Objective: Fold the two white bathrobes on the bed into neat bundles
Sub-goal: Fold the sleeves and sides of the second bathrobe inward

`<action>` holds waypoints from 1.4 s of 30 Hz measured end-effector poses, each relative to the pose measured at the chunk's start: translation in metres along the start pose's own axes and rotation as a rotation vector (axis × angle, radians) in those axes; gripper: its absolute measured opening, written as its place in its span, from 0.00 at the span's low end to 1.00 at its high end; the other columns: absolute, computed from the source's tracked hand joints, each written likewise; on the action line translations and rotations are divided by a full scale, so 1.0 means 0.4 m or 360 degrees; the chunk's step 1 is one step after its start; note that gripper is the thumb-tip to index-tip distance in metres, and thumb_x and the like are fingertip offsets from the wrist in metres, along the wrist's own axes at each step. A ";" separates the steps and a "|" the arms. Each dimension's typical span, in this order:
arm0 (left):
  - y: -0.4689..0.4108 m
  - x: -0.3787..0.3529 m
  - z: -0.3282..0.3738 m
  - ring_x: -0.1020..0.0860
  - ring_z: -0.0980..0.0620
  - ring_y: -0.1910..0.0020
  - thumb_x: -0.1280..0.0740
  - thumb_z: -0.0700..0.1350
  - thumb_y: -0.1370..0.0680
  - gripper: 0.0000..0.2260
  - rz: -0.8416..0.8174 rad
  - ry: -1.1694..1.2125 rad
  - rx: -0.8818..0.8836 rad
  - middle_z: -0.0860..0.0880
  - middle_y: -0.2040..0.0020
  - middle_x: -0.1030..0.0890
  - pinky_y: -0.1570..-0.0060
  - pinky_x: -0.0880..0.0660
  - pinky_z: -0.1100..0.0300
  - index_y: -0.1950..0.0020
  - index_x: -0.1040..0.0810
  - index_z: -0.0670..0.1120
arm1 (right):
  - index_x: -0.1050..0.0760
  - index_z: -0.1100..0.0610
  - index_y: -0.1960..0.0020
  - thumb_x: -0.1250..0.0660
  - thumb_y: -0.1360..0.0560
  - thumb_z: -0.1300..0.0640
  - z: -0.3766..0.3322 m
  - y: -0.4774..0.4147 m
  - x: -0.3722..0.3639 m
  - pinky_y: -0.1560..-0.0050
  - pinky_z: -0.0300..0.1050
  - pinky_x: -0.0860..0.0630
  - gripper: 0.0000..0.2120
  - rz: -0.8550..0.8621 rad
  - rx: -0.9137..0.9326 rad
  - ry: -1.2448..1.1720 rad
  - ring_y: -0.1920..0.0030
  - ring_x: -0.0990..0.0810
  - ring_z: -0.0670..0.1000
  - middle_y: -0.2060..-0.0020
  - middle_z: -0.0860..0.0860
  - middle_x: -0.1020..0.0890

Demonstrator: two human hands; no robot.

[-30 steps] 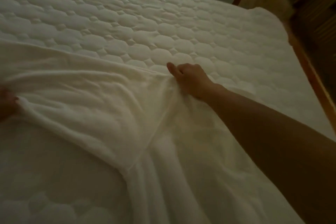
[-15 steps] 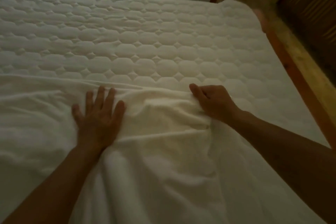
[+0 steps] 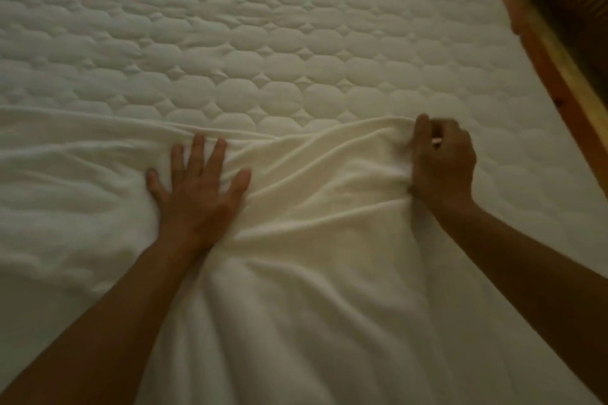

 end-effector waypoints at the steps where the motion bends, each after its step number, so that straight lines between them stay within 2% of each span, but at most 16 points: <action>1: -0.001 -0.001 0.001 0.57 0.50 0.18 0.62 0.74 0.29 0.39 0.0001 -0.0009 -0.0003 0.56 0.17 0.54 0.26 0.61 0.34 0.19 0.51 0.63 | 0.23 0.55 0.48 0.43 0.18 0.37 0.007 0.032 -0.011 0.50 0.44 0.31 0.22 -0.0164 -0.0062 0.0029 0.51 0.22 0.54 0.54 0.51 0.21; 4: -0.003 -0.003 0.001 0.58 0.50 0.18 0.62 0.73 0.28 0.38 -0.0027 -0.0031 -0.0006 0.57 0.17 0.56 0.25 0.61 0.34 0.19 0.54 0.63 | 0.28 0.55 0.65 0.41 0.20 0.35 0.022 0.089 -0.039 0.63 0.45 0.31 0.26 -0.0559 -0.0213 0.0114 0.66 0.26 0.52 0.69 0.51 0.25; 7: -0.002 -0.003 0.000 0.58 0.50 0.18 0.60 0.74 0.27 0.37 -0.0034 0.0001 -0.0009 0.57 0.17 0.56 0.26 0.61 0.34 0.19 0.53 0.63 | 0.33 0.56 0.73 0.37 0.20 0.39 -0.015 0.012 -0.002 0.65 0.47 0.34 0.30 -0.0443 -0.0071 0.0240 0.68 0.27 0.56 0.76 0.52 0.30; 10: -0.010 -0.003 -0.004 0.58 0.50 0.18 0.54 0.72 0.22 0.33 -0.0058 0.0012 0.0003 0.57 0.17 0.56 0.26 0.62 0.34 0.19 0.52 0.63 | 0.32 0.57 0.73 0.38 0.20 0.37 -0.048 -0.030 0.015 0.64 0.48 0.36 0.30 -0.0282 0.0068 0.0337 0.71 0.29 0.56 0.76 0.53 0.31; 14: -0.013 -0.006 -0.006 0.59 0.50 0.18 0.50 0.70 0.21 0.32 -0.0102 0.0038 0.0030 0.57 0.17 0.56 0.26 0.62 0.33 0.19 0.51 0.62 | 0.23 0.60 0.57 0.51 0.20 0.30 0.041 0.099 -0.002 0.45 0.53 0.24 0.35 -0.0323 -0.0549 0.0200 0.50 0.19 0.61 0.57 0.60 0.17; 16: -0.019 -0.005 -0.001 0.59 0.50 0.18 0.50 0.69 0.20 0.32 -0.0170 0.0056 0.0025 0.56 0.17 0.56 0.26 0.63 0.33 0.19 0.52 0.62 | 0.23 0.59 0.52 0.53 0.21 0.28 0.053 0.182 -0.004 0.39 0.55 0.25 0.36 -0.0428 -0.0503 0.0224 0.49 0.21 0.60 0.52 0.58 0.19; 19: -0.007 0.016 -0.003 0.61 0.50 0.18 0.50 0.69 0.20 0.32 -0.0305 0.0079 -0.0023 0.55 0.17 0.59 0.26 0.64 0.34 0.19 0.54 0.62 | 0.21 0.63 0.44 0.45 0.22 0.30 0.043 0.276 -0.015 0.45 0.51 0.28 0.36 -0.0703 -0.0300 0.0359 0.45 0.21 0.61 0.47 0.59 0.19; 23: 0.063 0.035 -0.018 0.59 0.48 0.18 0.54 0.70 0.21 0.32 -0.0219 -0.0161 -0.0148 0.51 0.16 0.59 0.23 0.62 0.37 0.19 0.56 0.63 | 0.26 0.62 0.66 0.44 0.17 0.39 0.053 0.221 0.068 0.56 0.48 0.35 0.30 -0.0411 -0.0297 0.0370 0.55 0.20 0.63 0.69 0.56 0.24; 24: 0.080 0.036 -0.024 0.59 0.48 0.18 0.55 0.70 0.21 0.31 -0.0186 -0.0179 -0.0134 0.51 0.16 0.59 0.23 0.62 0.38 0.19 0.57 0.63 | 0.27 0.62 0.66 0.45 0.17 0.40 0.060 0.217 0.086 0.56 0.48 0.36 0.30 -0.0354 -0.0349 0.0333 0.57 0.21 0.61 0.71 0.55 0.27; 27: 0.141 0.038 -0.036 0.59 0.48 0.18 0.56 0.68 0.19 0.30 -0.0191 -0.0160 -0.0090 0.49 0.16 0.58 0.22 0.62 0.40 0.18 0.57 0.61 | 0.26 0.60 0.63 0.50 0.17 0.36 0.052 0.323 0.086 0.55 0.48 0.36 0.33 -0.0551 -0.0303 0.0364 0.62 0.26 0.58 0.68 0.53 0.26; 29: 0.206 0.036 -0.033 0.59 0.47 0.18 0.54 0.67 0.19 0.31 -0.0258 -0.0118 -0.0094 0.48 0.16 0.58 0.22 0.62 0.42 0.18 0.57 0.60 | 0.27 0.59 0.62 0.48 0.19 0.33 0.048 0.449 0.102 0.57 0.48 0.35 0.31 -0.0685 -0.0264 0.0298 0.65 0.27 0.52 0.66 0.51 0.24; 32: 0.371 0.025 -0.032 0.59 0.47 0.18 0.52 0.68 0.19 0.31 -0.0263 0.0009 -0.0105 0.48 0.16 0.58 0.23 0.63 0.45 0.18 0.55 0.61 | 0.27 0.59 0.62 0.37 0.22 0.35 0.073 0.611 0.166 0.64 0.45 0.31 0.27 -0.0656 -0.0206 0.0230 0.67 0.26 0.50 0.69 0.50 0.22; 36: 0.595 0.011 -0.074 0.58 0.47 0.18 0.47 0.68 0.20 0.31 -0.0225 0.0156 -0.0015 0.48 0.16 0.59 0.22 0.60 0.44 0.19 0.54 0.65 | 0.31 0.60 0.65 0.37 0.20 0.40 0.114 0.703 0.244 0.69 0.37 0.35 0.26 -0.0564 -0.0213 0.0289 0.71 0.29 0.48 0.72 0.50 0.26; 38: 0.648 0.004 -0.100 0.56 0.46 0.18 0.46 0.66 0.19 0.31 -0.0268 0.0146 0.0021 0.46 0.16 0.57 0.22 0.58 0.42 0.19 0.54 0.65 | 0.28 0.56 0.61 0.38 0.19 0.41 0.119 0.731 0.277 0.63 0.39 0.33 0.20 -0.0576 -0.0240 0.0319 0.69 0.28 0.45 0.69 0.46 0.26; 40: 0.671 0.006 -0.106 0.54 0.45 0.18 0.47 0.65 0.18 0.30 -0.0306 0.0132 0.0031 0.45 0.16 0.56 0.22 0.57 0.41 0.19 0.54 0.63 | 0.22 0.53 0.46 0.38 0.19 0.42 0.124 0.780 0.308 0.52 0.41 0.30 0.15 -0.0623 -0.0296 0.0191 0.59 0.23 0.47 0.60 0.42 0.21; 42: 0.697 0.013 -0.094 0.53 0.43 0.18 0.47 0.62 0.17 0.29 -0.0340 0.0147 0.0057 0.43 0.17 0.53 0.22 0.56 0.40 0.18 0.53 0.60 | 0.30 0.50 0.28 0.39 0.18 0.42 0.119 0.861 0.351 0.43 0.42 0.30 0.22 -0.0692 -0.0326 0.0103 0.46 0.23 0.48 0.45 0.45 0.21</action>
Point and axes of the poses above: each hand's wrist, its own y-axis away from the middle knuckle, its own x-axis out of the back of the hand, z = x × y, the point moved 10 cm from there along -y, towards the middle knuckle
